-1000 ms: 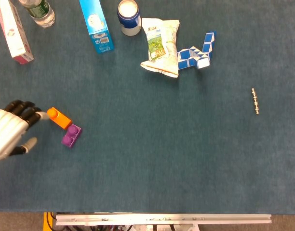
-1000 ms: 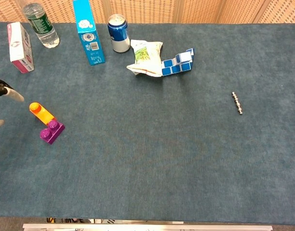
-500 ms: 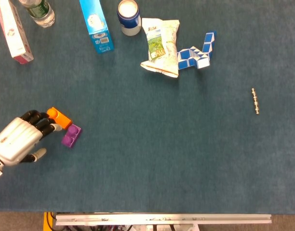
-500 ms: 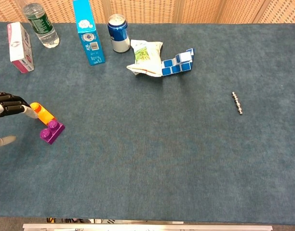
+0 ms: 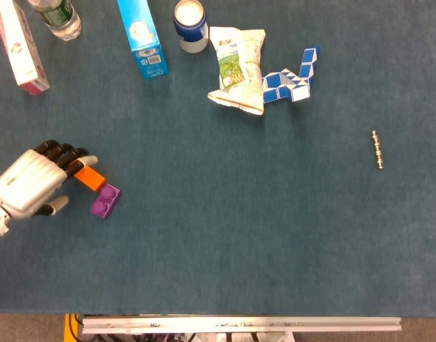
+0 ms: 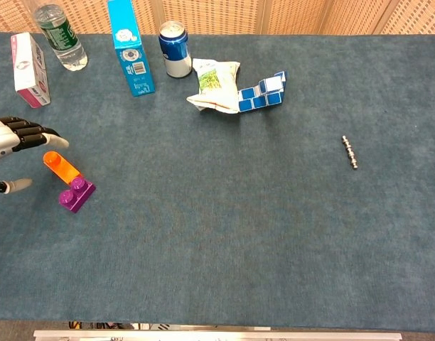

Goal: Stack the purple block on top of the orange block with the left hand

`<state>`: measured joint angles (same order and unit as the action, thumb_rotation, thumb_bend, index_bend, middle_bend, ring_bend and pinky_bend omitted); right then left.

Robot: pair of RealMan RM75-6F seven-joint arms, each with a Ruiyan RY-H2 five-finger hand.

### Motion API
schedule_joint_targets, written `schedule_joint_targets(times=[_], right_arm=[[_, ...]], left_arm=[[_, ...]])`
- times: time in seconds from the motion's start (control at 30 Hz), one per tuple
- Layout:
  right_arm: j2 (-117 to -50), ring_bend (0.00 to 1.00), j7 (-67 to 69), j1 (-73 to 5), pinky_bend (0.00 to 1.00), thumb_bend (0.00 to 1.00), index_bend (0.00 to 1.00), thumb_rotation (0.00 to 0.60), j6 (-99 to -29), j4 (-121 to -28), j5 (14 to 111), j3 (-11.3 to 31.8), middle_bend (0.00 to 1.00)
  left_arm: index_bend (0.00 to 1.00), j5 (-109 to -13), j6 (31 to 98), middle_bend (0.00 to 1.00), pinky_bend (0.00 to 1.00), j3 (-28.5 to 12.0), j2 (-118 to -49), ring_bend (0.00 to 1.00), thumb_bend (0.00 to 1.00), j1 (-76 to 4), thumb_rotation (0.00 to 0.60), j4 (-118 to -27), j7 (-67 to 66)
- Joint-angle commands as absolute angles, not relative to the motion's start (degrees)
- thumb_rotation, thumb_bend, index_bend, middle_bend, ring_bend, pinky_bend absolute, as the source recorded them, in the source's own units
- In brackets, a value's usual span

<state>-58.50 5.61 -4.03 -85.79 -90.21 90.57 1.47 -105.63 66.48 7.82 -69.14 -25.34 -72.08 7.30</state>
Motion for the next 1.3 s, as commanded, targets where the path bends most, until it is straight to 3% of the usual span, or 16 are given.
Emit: schedule_joint_targets(times=[0.03, 0.73, 0.93, 1.3], right_arm=[[-58.4, 0.47, 5.4, -4.1, 0.48, 0.26, 0.49, 0.6, -85.7, -90.4, 90.5, 1.5, 0.55], [-58.4, 0.47, 4.5, -4.1, 0.48, 0.26, 0.49, 0.6, -85.1, -90.8, 89.9, 1.4, 0.55], [-58.3, 0.47, 4.5, -3.9, 0.48, 0.26, 0.49, 0.6, -85.3, -90.8, 89.7, 1.5, 0.55], [-58.2, 0.47, 4.8, -3.6, 0.48, 0.26, 0.49, 0.6, -85.4, -90.5, 89.5, 1.4, 0.55]], left_arm=[[0.15, -105.4, 65.3, 0.17, 0.2, 7.7, -69.5, 0.17, 0.29, -26.5, 0.6, -71.1, 6.6], [0.22, -104.7, 61.6, 0.19, 0.2, 9.7, -75.1, 0.17, 0.29, -30.9, 0.6, -61.7, 10.8], [0.3, -104.4, 61.2, 0.28, 0.2, 10.0, -77.2, 0.2, 0.29, -31.7, 0.6, -59.0, 11.3], [0.48, -103.6, 61.8, 0.49, 0.21, 10.6, -79.7, 0.35, 0.29, -32.3, 0.6, -55.9, 13.2]])
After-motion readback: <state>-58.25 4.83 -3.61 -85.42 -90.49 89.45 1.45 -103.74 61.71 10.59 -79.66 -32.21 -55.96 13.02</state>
